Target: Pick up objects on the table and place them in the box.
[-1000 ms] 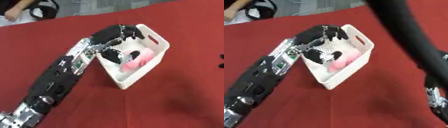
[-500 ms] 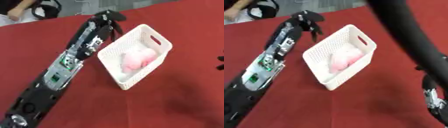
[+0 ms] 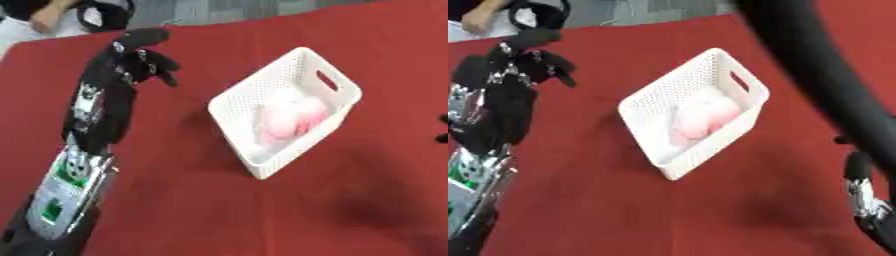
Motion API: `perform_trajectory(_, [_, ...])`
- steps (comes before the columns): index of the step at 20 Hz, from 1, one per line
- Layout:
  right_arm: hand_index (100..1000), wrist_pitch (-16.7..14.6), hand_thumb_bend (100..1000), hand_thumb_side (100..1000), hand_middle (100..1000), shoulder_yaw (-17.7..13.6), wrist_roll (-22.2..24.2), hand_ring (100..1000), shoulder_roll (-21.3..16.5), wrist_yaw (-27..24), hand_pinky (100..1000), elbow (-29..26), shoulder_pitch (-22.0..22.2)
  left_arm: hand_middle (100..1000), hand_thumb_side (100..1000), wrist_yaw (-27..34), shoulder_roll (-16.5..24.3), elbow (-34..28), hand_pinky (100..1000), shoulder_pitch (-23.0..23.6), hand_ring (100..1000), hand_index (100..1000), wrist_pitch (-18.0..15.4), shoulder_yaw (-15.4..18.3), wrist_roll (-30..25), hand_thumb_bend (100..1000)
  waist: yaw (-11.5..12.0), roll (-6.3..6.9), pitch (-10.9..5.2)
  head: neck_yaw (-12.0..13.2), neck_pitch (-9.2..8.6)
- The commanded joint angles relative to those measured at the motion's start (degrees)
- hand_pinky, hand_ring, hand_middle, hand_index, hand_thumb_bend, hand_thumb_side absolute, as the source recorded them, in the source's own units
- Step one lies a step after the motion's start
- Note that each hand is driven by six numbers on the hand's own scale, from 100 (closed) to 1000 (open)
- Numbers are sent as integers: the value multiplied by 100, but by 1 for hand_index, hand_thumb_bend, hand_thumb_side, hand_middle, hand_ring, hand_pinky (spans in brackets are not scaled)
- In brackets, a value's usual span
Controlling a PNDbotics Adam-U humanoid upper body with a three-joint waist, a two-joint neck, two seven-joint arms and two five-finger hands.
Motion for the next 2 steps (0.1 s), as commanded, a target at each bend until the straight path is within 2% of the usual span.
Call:
perform_trajectory(1, [814, -51, 107, 689, 840, -66, -135, 813, 10, 2, 670, -79, 21, 758, 1000, 18, -104, -140, 546, 131, 637, 801, -7, 156, 10, 161, 46, -65, -77, 35, -45])
perform_trajectory(2, [815, -88, 111, 695, 841, -72, -187, 815, 12, -13, 672, -79, 23, 758, 1000, -38, -124, -141, 543, 170, 637, 800, -33, 180, -7, 161, 66, -76, -87, 46, -33])
